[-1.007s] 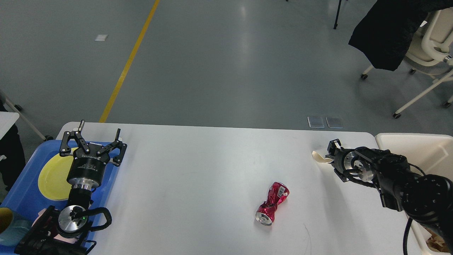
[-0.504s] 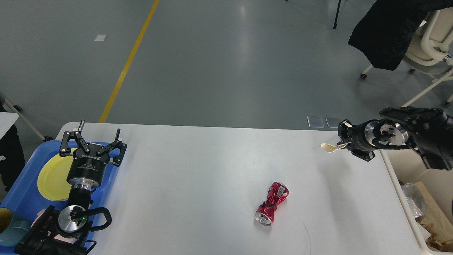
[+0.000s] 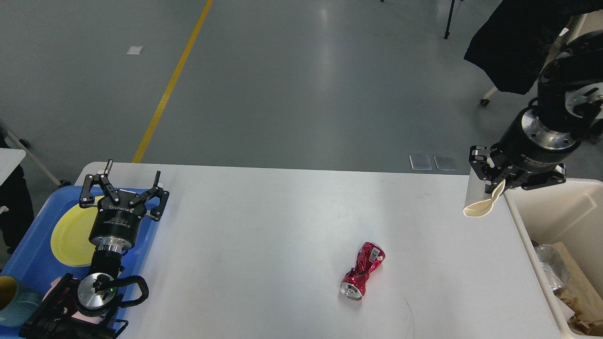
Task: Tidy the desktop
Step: 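Lift the white cup and drop it into the bin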
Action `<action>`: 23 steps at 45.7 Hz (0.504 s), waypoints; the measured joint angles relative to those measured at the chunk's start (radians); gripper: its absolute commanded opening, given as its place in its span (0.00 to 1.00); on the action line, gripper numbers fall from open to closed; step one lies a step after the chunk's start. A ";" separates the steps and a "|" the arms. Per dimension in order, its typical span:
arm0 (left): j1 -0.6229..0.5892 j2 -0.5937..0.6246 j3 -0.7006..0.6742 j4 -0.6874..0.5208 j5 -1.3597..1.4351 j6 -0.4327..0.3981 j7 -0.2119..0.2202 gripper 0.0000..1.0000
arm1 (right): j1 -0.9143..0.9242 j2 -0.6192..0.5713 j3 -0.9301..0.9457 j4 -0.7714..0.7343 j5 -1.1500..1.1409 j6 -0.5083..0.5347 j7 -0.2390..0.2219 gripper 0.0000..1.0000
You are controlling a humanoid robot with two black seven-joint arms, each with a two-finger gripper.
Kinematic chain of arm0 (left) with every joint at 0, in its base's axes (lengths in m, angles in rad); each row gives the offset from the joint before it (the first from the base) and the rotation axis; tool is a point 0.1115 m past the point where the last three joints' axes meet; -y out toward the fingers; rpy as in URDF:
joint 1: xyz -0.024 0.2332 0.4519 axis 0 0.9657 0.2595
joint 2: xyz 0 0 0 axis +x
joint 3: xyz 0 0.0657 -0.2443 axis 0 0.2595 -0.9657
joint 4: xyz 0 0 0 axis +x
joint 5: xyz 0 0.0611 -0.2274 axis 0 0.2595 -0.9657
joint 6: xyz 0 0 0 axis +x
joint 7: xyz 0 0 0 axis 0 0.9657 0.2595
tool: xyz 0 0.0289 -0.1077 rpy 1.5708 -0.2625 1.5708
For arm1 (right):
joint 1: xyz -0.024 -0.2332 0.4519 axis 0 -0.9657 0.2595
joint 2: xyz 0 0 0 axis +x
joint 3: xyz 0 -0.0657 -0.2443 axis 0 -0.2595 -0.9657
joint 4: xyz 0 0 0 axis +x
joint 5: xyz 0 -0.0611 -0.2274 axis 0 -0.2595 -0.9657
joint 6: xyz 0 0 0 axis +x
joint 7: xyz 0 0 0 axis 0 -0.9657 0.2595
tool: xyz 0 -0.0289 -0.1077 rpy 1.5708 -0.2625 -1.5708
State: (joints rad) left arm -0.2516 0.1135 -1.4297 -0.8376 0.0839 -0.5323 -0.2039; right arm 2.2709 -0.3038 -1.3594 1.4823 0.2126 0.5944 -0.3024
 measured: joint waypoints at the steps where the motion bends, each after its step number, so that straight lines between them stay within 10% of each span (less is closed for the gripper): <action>1: 0.000 0.000 0.000 0.000 0.000 0.000 0.000 0.96 | 0.030 0.000 -0.010 0.031 0.000 0.002 0.000 0.00; 23: 0.000 0.000 0.000 0.000 -0.001 0.000 -0.001 0.96 | 0.204 -0.036 -0.120 0.231 0.014 -0.004 0.003 0.00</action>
State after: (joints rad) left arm -0.2516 0.1135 -1.4297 -0.8376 0.0830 -0.5323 -0.2050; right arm 2.4748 -0.3399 -1.4792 1.7137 0.2269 0.5903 -0.2991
